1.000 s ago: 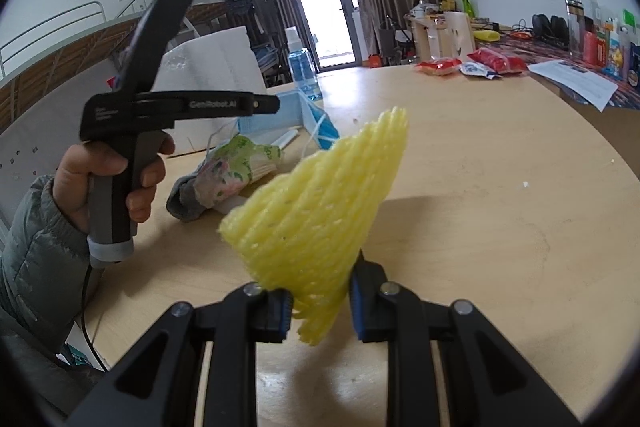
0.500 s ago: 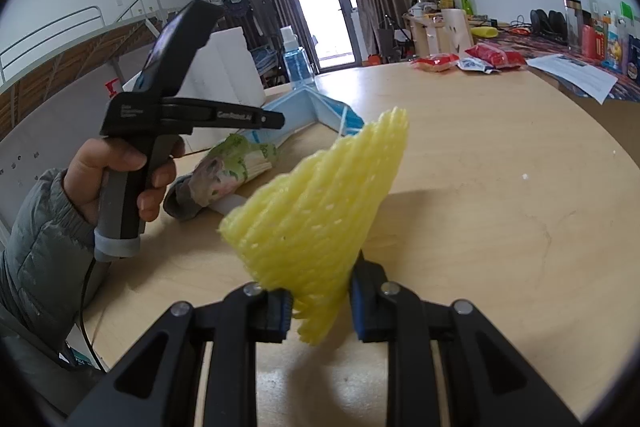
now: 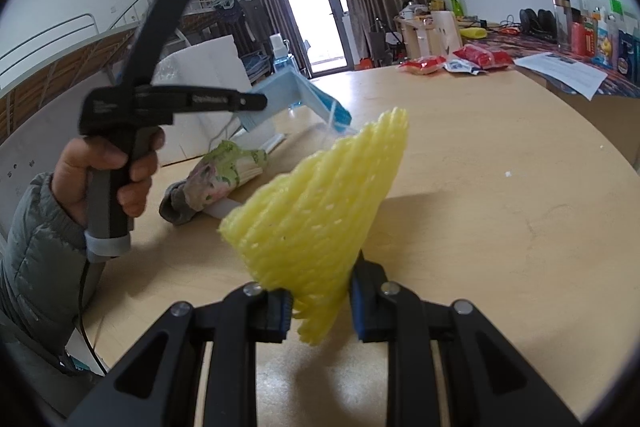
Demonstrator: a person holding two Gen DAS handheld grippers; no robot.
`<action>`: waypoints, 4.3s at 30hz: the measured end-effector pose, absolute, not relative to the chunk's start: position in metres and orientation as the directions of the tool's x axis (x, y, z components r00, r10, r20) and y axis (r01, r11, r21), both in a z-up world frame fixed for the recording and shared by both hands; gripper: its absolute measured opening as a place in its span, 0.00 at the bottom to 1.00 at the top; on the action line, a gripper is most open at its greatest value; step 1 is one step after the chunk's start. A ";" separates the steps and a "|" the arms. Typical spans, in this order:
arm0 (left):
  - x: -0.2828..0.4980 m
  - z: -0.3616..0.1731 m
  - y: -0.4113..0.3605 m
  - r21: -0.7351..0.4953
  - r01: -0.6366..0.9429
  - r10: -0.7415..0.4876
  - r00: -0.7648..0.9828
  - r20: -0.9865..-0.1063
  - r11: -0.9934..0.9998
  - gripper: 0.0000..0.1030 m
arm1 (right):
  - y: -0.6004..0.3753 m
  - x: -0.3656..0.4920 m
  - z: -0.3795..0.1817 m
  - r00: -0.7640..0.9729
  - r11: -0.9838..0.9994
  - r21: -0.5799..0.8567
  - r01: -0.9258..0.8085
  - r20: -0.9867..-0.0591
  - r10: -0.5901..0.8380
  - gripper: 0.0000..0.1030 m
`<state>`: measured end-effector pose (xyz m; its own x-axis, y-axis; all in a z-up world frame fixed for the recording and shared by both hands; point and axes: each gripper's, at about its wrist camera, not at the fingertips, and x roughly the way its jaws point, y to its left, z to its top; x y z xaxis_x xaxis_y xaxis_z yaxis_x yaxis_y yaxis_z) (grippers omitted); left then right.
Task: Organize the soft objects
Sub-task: 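Lift the yellow net with the right gripper while the left gripper grasps the blue face mask, then carry the mask and the yellow net toward the white foam box with both grippers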
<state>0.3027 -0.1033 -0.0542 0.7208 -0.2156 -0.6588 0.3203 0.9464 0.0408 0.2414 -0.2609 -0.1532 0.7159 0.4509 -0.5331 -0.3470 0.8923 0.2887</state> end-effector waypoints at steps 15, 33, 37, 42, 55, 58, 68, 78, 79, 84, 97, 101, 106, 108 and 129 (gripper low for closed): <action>0.216 0.016 -0.065 0.011 0.321 -0.278 0.837 -0.472 0.947 0.05 | -0.247 0.214 -0.120 0.768 0.903 0.218 -0.371 -0.474 0.430 0.26; 0.135 0.048 -0.005 0.001 0.216 -0.205 0.929 -0.307 0.976 0.05 | -0.205 0.184 -0.072 0.804 0.887 0.121 -0.445 -0.383 0.456 0.26; 0.120 0.051 0.009 -0.019 0.180 -0.178 0.943 -0.281 0.983 0.05 | -0.192 0.179 -0.066 0.799 0.876 0.100 -0.472 -0.371 0.473 0.26; 0.103 0.051 0.025 -0.036 0.134 -0.139 0.957 -0.255 0.990 0.05 | -0.179 0.170 -0.055 0.795 0.860 0.077 -0.505 -0.348 0.498 0.26; 0.062 0.041 0.069 -0.041 -0.020 0.010 0.972 -0.233 0.999 0.05 | -0.138 0.156 -0.034 0.765 0.803 0.010 -0.597 -0.295 0.572 0.26; 0.058 0.040 0.076 -0.029 -0.059 0.051 0.973 -0.223 0.998 0.05 | -0.129 0.161 -0.032 0.755 0.790 0.005 -0.613 -0.292 0.588 0.26; 0.067 0.042 0.087 -0.041 -0.099 0.086 0.966 -0.244 0.994 0.05 | -0.115 0.175 -0.027 0.728 0.766 0.015 -0.643 -0.297 0.618 0.26; 0.093 0.047 0.084 -0.028 -0.086 0.076 0.964 -0.255 0.996 0.05 | -0.111 0.191 -0.019 0.725 0.762 0.004 -0.647 -0.304 0.618 0.26; 0.094 0.047 0.084 -0.025 -0.084 0.076 0.965 -0.252 0.996 0.05 | -0.110 0.193 -0.018 0.726 0.762 0.002 -0.647 -0.305 0.617 0.26; 0.107 0.060 0.089 -0.023 -0.090 0.082 0.969 -0.233 0.996 0.05 | -0.108 0.203 -0.010 0.731 0.765 -0.007 -0.644 -0.302 0.612 0.26; 0.141 0.079 0.095 -0.027 -0.090 0.081 0.970 -0.231 0.996 0.05 | -0.093 0.227 0.014 0.752 0.775 -0.044 -0.631 -0.282 0.596 0.26; 0.152 0.080 0.094 -0.018 -0.071 0.065 0.971 -0.230 0.997 0.05 | -0.089 0.238 0.019 0.756 0.777 -0.048 -0.628 -0.276 0.594 0.26; 0.164 0.081 0.096 -0.017 -0.071 0.065 0.972 -0.228 0.997 0.05 | -0.084 0.252 0.022 0.757 0.777 -0.057 -0.627 -0.280 0.591 0.26; 0.169 0.080 0.097 -0.018 -0.080 0.074 0.971 -0.227 0.997 0.05 | -0.082 0.258 0.022 0.754 0.775 -0.058 -0.630 -0.287 0.591 0.26; 0.233 0.078 0.100 -0.011 -0.108 0.100 0.957 -0.271 0.994 0.05 | -0.060 0.305 0.020 0.721 0.746 -0.074 -0.661 -0.339 0.605 0.26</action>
<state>0.2335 0.1002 0.0778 0.9572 0.1004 -0.2714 -0.1075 0.9941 -0.0113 0.3055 -0.0596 0.0204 0.7207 0.6047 -0.3389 -0.6613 0.7465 -0.0741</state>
